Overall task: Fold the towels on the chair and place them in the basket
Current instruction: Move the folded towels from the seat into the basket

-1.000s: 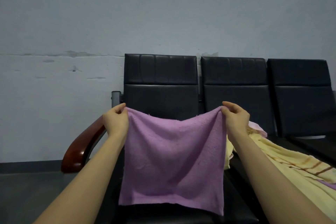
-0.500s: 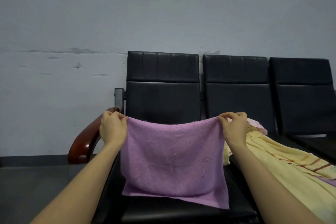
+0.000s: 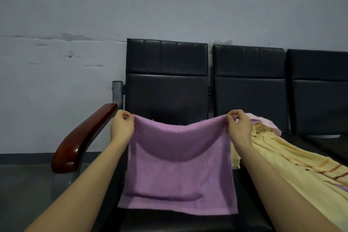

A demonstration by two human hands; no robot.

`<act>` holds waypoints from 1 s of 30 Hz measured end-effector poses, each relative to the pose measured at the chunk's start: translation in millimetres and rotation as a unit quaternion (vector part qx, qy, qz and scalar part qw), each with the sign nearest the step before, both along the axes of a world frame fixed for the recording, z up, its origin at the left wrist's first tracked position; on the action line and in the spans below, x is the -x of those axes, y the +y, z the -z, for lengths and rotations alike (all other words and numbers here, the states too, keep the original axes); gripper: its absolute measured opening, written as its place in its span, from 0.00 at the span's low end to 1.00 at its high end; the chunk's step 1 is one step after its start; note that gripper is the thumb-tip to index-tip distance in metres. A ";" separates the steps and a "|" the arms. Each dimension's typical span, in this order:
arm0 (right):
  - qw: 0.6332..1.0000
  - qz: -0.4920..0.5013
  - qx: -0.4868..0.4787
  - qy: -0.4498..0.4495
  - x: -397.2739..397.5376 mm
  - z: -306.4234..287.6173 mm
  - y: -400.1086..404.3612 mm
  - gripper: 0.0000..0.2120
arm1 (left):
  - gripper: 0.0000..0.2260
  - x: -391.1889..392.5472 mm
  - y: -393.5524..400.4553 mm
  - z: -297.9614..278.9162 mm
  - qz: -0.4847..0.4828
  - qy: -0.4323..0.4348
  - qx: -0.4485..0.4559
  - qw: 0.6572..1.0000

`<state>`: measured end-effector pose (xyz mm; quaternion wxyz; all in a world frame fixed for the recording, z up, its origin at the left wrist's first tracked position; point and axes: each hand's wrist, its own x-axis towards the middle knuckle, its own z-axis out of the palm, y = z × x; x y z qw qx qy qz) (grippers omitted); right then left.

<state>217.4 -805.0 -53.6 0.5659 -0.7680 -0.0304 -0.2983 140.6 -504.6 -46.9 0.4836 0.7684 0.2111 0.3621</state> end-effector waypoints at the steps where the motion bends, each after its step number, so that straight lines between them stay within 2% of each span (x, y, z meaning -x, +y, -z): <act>1: 1.000 0.002 0.000 -0.013 -4.6 -8.6 1.2 0.06 | 0.04 -7.0 -0.1 -6.7 0.009 -0.012 0.004 1.000; 9: 0.988 -0.026 -0.086 -0.128 -15.2 -79.2 13.2 0.04 | 0.02 -27.5 -14.9 -83.2 0.048 -0.205 0.040 0.977; 14: 0.983 -0.031 -0.102 -0.149 -5.2 -70.9 16.2 0.04 | 0.02 -8.7 -22.1 -73.4 0.036 -0.239 0.049 0.969; 21: 0.995 -0.020 -0.032 -0.088 22.6 18.3 11.2 0.05 | 0.02 26.6 -23.4 18.1 -0.015 -0.149 0.024 0.988; 25: 0.999 -0.002 0.035 -0.025 30.7 73.0 6.0 0.04 | 0.03 41.7 -21.8 70.6 -0.064 -0.049 -0.081 0.994; 30: 0.993 -0.002 0.101 0.069 34.6 110.4 4.7 0.04 | 0.04 45.7 -18.9 111.2 -0.051 0.094 -0.218 0.970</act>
